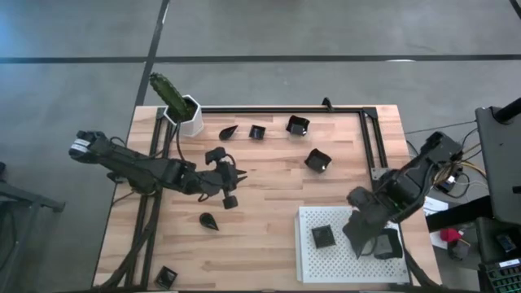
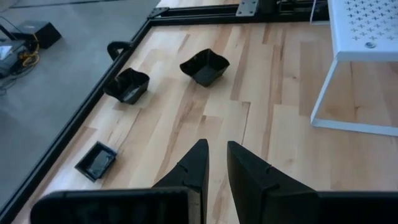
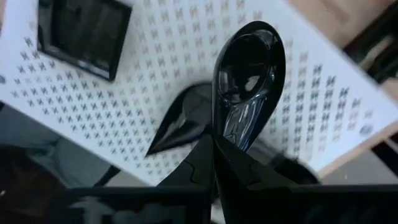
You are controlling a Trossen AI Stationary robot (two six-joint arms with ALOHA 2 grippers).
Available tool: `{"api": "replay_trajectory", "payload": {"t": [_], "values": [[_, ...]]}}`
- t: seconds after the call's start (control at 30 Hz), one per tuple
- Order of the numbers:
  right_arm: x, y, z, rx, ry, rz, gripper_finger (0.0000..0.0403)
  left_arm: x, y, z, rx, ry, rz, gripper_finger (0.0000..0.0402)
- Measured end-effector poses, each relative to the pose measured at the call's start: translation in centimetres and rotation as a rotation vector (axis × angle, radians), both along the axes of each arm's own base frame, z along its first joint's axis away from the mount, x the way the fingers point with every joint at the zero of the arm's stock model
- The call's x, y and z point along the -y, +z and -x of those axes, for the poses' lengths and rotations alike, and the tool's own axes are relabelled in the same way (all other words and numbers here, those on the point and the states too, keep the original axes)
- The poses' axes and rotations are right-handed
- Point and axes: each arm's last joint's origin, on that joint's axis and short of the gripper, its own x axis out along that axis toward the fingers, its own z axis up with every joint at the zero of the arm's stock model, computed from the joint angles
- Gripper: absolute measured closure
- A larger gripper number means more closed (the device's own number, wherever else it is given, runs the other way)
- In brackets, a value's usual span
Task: Pick & Place Mini shaped plates
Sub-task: Stack the drop-shaped plate on top of the other drop-shaped plate on the shelf
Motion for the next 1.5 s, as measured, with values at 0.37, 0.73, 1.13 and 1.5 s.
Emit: {"api": "replay_trajectory", "payload": {"t": [0.37, 0.73, 1.13, 1.5], "values": [[-2.7, -0.5, -1.4, -0.081, 0.032, -0.053, 0.0394, -0.1, 0.0, 0.0, 0.004, 0.016, -0.017, 0.0348], [-5.0, 0.5, -2.5, -0.047, 0.086, -0.084, 0.0394, -0.1, 0.0, 0.0, -0.002, 0.007, -0.03, 0.0348], [-5.6, -0.6, -2.5, -0.086, 0.119, -0.074, 0.0394, -0.1, 0.0, 0.0, -0.003, 0.007, -0.031, 0.0348], [-5.6, -1.1, -2.5, -0.103, 0.121, -0.058, 0.0394, -0.1, 0.0, 0.0, -0.002, 0.007, -0.031, 0.0348]]}}
